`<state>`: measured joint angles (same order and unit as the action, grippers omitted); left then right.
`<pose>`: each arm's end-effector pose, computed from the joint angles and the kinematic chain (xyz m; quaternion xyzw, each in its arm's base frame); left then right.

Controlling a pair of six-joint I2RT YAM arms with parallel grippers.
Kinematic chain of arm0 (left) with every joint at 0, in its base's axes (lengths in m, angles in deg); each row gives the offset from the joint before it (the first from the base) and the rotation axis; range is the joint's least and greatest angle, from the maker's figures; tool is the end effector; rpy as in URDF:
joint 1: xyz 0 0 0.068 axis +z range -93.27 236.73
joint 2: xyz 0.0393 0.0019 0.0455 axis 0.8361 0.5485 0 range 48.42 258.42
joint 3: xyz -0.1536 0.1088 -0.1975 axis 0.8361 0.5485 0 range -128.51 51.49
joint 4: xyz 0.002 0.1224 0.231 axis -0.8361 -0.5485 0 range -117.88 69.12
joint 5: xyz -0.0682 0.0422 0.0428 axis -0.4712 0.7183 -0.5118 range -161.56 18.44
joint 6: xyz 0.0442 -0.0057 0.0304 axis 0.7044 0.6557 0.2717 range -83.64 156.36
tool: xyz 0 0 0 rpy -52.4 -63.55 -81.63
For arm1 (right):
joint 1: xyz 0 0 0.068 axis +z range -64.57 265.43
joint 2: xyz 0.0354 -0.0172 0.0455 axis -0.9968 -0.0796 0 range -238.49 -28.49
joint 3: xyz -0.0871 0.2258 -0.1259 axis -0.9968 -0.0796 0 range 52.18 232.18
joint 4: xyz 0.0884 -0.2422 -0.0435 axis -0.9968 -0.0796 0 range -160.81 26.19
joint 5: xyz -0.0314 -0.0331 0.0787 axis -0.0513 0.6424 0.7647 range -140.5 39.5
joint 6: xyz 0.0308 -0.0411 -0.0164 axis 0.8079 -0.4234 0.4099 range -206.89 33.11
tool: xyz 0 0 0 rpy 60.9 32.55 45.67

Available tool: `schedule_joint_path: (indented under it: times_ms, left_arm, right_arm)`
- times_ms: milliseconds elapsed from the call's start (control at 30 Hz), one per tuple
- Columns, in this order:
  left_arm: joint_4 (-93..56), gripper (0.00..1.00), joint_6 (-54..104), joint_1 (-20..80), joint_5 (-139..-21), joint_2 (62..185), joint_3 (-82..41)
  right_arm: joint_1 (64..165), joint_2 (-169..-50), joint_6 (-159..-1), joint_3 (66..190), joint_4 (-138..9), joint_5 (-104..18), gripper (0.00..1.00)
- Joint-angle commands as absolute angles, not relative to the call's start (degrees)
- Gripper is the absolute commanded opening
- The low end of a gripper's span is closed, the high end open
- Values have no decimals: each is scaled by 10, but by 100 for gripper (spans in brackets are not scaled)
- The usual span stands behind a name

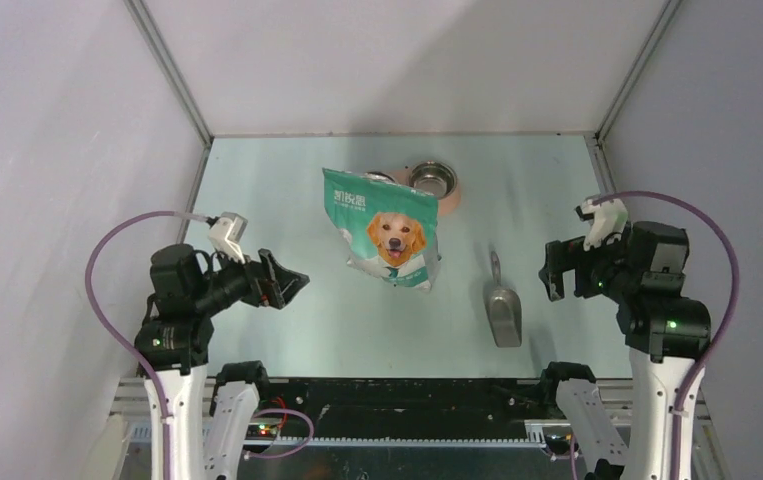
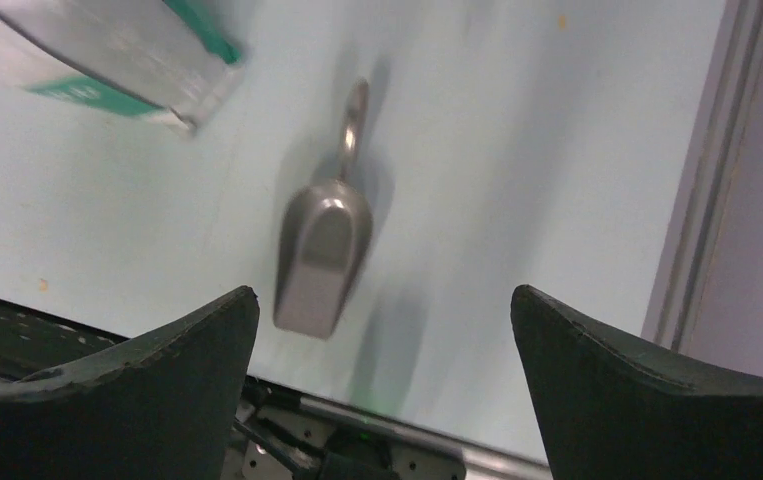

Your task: Serve the pet food

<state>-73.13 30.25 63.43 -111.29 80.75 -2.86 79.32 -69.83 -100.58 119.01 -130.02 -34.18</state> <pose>0.0912 -0.0122 0.3511 0.0773 0.8292 -0.2923 0.4701 0.0996 -0.0007 0.3769 -0.1185 0.8938 0.0561 0.4288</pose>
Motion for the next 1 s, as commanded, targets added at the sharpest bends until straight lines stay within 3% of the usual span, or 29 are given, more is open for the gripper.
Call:
schedule_joint_path:
  times_ms: [0,133,267,467,700,967]
  left_arm:
    - [-649,100,252,606,-1160,809,-6]
    - [-642,97,251,590,-1150,810,-9]
    - [-671,93,256,580,-1150,819,-42]
    - [-768,94,399,572,-1099,839,-129]
    - [-821,96,505,547,-1061,876,-228]
    - [-797,96,466,521,-1077,927,-252]
  right_arm:
    - [805,-720,-1019,1298,-1283,-208,100]
    - [858,-805,-964,1401,-1240,-142,98]
    - [918,-930,-910,1534,-1215,-101,84]
    - [1102,-1109,-1003,1748,-1289,-204,81]
    - [1187,-1234,-1023,1805,-1272,-243,80]
    - [1249,-1318,-1020,1852,-1277,-247,75]
